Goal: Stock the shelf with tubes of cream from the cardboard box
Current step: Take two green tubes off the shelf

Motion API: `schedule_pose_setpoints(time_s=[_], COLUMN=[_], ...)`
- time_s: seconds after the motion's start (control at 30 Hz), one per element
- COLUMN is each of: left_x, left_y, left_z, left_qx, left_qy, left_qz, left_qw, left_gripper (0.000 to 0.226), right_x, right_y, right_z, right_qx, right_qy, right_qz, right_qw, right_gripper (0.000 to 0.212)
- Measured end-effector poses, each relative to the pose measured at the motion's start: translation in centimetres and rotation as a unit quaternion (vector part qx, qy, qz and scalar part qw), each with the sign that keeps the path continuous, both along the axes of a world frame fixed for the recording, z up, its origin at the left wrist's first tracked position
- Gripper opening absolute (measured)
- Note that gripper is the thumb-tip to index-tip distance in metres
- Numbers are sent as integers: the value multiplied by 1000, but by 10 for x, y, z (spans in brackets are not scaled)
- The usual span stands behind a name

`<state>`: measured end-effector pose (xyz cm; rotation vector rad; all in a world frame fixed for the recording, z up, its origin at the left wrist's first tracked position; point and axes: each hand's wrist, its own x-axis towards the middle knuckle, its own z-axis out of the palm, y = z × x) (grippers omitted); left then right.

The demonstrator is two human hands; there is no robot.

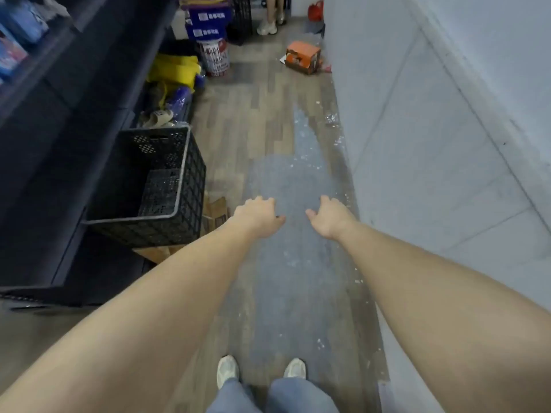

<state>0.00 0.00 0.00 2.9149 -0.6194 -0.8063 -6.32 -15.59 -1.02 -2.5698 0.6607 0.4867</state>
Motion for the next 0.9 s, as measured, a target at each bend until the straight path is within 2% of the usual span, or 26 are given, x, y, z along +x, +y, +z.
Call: schedule_pose_setpoints(time_s=[0.13,0.4,0.73,0.9], left_x=[14,82,257,341], left_y=[5,9,-4,-1], left_z=[4,4,-4,9], left_qx=[2,9,-10,-22], left_qy=[-24,-12,8,-9], left_qz=[27,57,74,97], left_qw=[999,998,997,995], left_gripper=[58,58,58,59], right_x=[21,101,268,358], right_y=[-3,3,-10,-9], right_z=[3,-2,-5,9], right_qx=[1,4,-5,-8], right_qy=[2,4,12,0], right_qz=[22,67,65,75], right_qw=[1000,998,998,997], right_gripper=[58,58,57,56])
